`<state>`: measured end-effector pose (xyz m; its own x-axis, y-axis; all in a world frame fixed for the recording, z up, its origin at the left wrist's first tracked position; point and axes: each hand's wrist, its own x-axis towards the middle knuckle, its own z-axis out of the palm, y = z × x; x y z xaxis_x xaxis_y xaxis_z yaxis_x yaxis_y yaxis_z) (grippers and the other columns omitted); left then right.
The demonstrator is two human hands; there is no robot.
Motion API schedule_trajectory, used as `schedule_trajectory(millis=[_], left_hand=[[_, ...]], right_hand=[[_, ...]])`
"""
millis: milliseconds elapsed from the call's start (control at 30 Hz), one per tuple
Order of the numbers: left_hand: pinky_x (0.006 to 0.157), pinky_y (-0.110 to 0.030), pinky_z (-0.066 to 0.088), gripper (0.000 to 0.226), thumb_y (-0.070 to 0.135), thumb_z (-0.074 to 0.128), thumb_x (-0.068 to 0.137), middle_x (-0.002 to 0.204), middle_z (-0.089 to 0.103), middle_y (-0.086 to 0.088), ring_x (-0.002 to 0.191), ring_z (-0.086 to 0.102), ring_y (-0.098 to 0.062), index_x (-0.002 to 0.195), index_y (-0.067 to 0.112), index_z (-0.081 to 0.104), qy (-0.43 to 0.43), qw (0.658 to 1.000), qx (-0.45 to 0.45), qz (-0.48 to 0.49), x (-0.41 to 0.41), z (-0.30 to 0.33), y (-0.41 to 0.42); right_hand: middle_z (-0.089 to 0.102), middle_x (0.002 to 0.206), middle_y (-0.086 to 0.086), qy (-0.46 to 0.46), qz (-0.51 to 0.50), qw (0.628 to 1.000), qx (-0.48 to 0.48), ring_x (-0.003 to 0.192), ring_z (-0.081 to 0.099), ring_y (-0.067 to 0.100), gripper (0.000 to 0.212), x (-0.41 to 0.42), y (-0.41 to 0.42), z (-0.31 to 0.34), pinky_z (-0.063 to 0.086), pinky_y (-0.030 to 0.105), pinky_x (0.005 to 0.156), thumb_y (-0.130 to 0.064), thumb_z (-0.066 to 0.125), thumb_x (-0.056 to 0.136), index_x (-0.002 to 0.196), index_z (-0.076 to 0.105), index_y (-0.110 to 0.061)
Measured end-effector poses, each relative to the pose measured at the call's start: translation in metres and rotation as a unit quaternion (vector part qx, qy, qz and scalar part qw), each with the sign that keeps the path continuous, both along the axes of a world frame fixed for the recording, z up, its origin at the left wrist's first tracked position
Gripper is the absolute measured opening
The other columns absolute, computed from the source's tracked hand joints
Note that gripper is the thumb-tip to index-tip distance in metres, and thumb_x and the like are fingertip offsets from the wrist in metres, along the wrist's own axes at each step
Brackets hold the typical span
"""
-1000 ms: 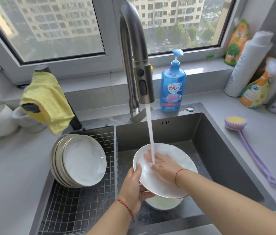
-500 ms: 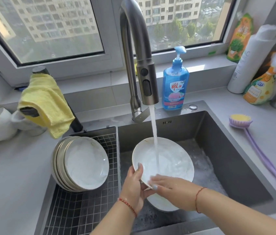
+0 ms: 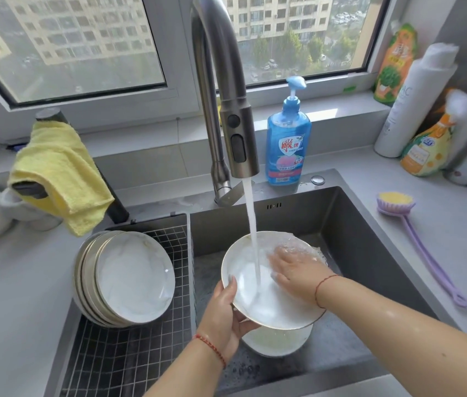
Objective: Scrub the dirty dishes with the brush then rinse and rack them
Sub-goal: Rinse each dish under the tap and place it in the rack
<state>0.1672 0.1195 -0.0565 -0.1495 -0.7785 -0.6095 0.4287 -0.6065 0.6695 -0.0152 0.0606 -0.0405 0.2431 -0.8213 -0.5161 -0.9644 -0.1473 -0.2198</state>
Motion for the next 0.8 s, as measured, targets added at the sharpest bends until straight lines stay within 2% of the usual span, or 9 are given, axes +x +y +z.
schedule_trajectory(millis=[100, 200, 267, 333, 400, 500, 567, 667, 800], left_hand=[[0.079, -0.056, 0.059, 0.028, 0.036, 0.048, 0.102, 0.123, 0.066, -0.012, 0.098, 0.071, -0.035, 0.126, 0.024, 0.055, -0.022, 1.000, -0.002, 0.012, 0.001, -0.004, -0.004], [0.081, -0.059, 0.057, 0.028, 0.036, 0.048, 0.102, 0.121, 0.067, -0.013, 0.097, 0.071, -0.037, 0.126, 0.022, 0.054, -0.037, 0.999, -0.008, 0.019, 0.001, -0.005, -0.006], [0.074, -0.053, 0.060, 0.030, 0.038, 0.047, 0.102, 0.119, 0.069, -0.015, 0.095, 0.072, -0.037, 0.125, 0.021, 0.053, -0.034, 0.999, -0.010, 0.012, 0.000, -0.003, -0.007], [0.060, -0.041, 0.060, 0.030, 0.040, 0.045, 0.102, 0.115, 0.070, -0.017, 0.091, 0.073, -0.036, 0.124, 0.021, 0.053, -0.031, 1.000, -0.002, 0.005, -0.003, -0.002, -0.005], [0.054, -0.035, 0.058, 0.033, 0.044, 0.044, 0.102, 0.114, 0.071, -0.016, 0.092, 0.073, -0.034, 0.125, 0.022, 0.053, -0.030, 1.000, 0.003, -0.002, -0.005, -0.002, -0.003], [0.063, -0.040, 0.059, 0.038, 0.044, 0.045, 0.100, 0.116, 0.071, -0.013, 0.100, 0.071, -0.033, 0.126, 0.018, 0.055, -0.038, 0.999, -0.012, -0.017, -0.008, -0.002, -0.001], [0.070, -0.045, 0.060, 0.036, 0.044, 0.047, 0.100, 0.118, 0.071, -0.011, 0.103, 0.070, -0.034, 0.127, 0.022, 0.058, -0.039, 0.999, -0.018, -0.023, -0.010, -0.002, -0.001], [0.076, -0.050, 0.060, 0.033, 0.043, 0.047, 0.101, 0.121, 0.069, -0.010, 0.104, 0.069, -0.036, 0.128, 0.028, 0.058, -0.036, 0.999, -0.005, -0.019, -0.012, 0.000, 0.001], [0.076, -0.048, 0.060, 0.033, 0.044, 0.048, 0.100, 0.123, 0.067, -0.011, 0.102, 0.070, -0.034, 0.126, 0.025, 0.058, -0.028, 1.000, 0.008, -0.001, -0.012, 0.002, -0.001]], right_hand=[[0.034, 0.147, 0.012, 0.002, -0.030, 0.999, 0.013, 0.136, 0.030, 0.028, 0.049, -0.012, 0.023, 0.013, 0.024, 0.043, 0.113, -0.036, 0.024, 0.102, 0.144, 0.032, -0.011], [0.044, 0.133, 0.021, -0.044, 0.029, 0.996, 0.068, 0.122, 0.037, 0.036, 0.036, -0.010, 0.055, 0.012, 0.041, 0.049, 0.099, -0.006, 0.040, 0.096, 0.132, 0.039, -0.003], [0.035, 0.147, 0.015, -0.108, 0.075, 0.987, 0.095, 0.136, 0.025, 0.029, 0.041, 0.001, 0.066, 0.015, 0.025, 0.039, 0.114, -0.002, 0.037, 0.098, 0.139, 0.037, -0.001], [0.014, 0.152, -0.015, -0.157, 0.120, 0.978, 0.072, 0.138, 0.004, -0.001, 0.045, 0.016, 0.067, 0.029, -0.005, 0.007, 0.110, -0.017, 0.025, 0.105, 0.150, 0.026, -0.013], [0.010, 0.151, -0.022, -0.215, 0.087, 0.969, 0.084, 0.134, -0.002, -0.011, 0.046, 0.028, 0.061, 0.028, -0.010, 0.015, 0.112, -0.025, 0.020, 0.106, 0.152, 0.018, -0.026], [0.012, 0.160, -0.004, -0.199, 0.077, 0.975, 0.067, 0.147, 0.002, 0.009, 0.049, 0.041, 0.045, 0.022, -0.001, 0.040, 0.120, -0.021, 0.021, 0.104, 0.153, 0.017, -0.020], [0.016, 0.159, -0.001, -0.183, 0.042, 0.982, 0.024, 0.147, 0.008, 0.016, 0.048, 0.038, 0.029, 0.010, 0.003, 0.041, 0.119, -0.027, 0.023, 0.105, 0.152, 0.022, -0.020], [0.001, 0.161, -0.010, -0.128, -0.003, 0.992, -0.005, 0.148, 0.000, 0.013, 0.050, 0.022, 0.008, -0.003, -0.005, 0.041, 0.119, -0.039, 0.020, 0.103, 0.152, 0.014, -0.034], [0.006, 0.161, -0.001, -0.045, -0.016, 0.999, -0.010, 0.147, 0.011, 0.020, 0.051, -0.001, 0.007, 0.002, 0.004, 0.040, 0.118, -0.041, 0.021, 0.103, 0.152, 0.018, -0.025]])
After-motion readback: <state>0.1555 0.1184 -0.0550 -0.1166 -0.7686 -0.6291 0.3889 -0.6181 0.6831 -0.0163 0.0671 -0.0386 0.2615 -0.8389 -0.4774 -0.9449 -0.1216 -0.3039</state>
